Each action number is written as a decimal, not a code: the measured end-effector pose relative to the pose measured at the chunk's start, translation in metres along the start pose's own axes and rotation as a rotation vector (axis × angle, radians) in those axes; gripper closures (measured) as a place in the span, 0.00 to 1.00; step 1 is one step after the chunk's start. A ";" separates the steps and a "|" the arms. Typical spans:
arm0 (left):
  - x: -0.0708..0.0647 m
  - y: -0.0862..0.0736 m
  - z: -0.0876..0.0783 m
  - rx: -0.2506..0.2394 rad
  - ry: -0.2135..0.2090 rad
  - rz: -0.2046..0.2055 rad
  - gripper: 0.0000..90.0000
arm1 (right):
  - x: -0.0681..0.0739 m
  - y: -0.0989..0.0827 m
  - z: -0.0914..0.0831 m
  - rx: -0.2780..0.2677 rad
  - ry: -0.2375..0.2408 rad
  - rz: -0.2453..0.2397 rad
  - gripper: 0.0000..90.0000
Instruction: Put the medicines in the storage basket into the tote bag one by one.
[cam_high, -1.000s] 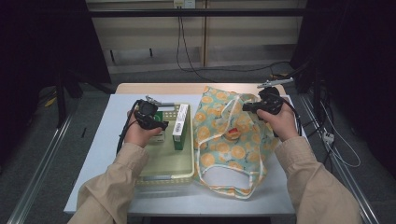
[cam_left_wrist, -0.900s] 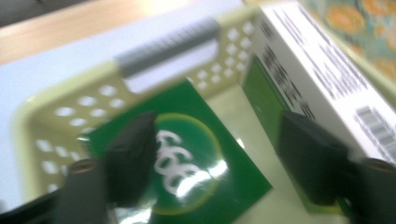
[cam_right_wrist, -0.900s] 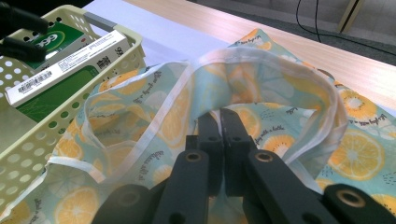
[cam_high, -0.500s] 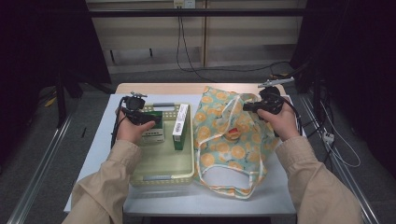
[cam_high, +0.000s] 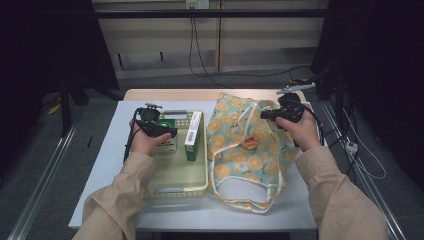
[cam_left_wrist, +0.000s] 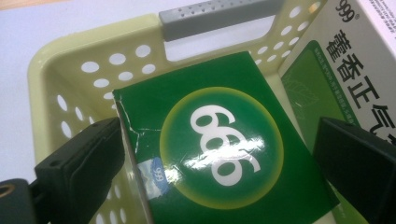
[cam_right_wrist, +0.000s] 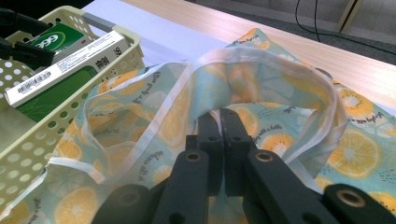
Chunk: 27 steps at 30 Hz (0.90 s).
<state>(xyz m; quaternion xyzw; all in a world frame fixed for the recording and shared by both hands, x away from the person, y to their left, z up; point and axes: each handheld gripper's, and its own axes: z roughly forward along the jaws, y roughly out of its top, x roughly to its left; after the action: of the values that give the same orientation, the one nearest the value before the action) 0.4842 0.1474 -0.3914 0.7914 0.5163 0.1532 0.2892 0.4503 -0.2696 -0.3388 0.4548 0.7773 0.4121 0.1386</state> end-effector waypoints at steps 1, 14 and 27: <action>0.000 0.000 0.002 0.009 -0.007 -0.007 0.02 | 0.000 0.000 0.000 0.002 -0.001 -0.001 1.00; 0.000 -0.002 -0.002 0.035 0.002 -0.012 0.19 | -0.001 -0.001 -0.001 -0.002 -0.004 0.003 1.00; -0.006 0.026 -0.058 -0.031 -0.069 0.022 0.20 | -0.001 -0.001 -0.002 -0.005 -0.016 0.005 1.00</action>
<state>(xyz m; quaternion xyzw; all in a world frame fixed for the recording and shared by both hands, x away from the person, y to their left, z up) 0.4695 0.1517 -0.3289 0.7974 0.4947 0.1370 0.3174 0.4493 -0.2716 -0.3383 0.4597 0.7740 0.4106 0.1446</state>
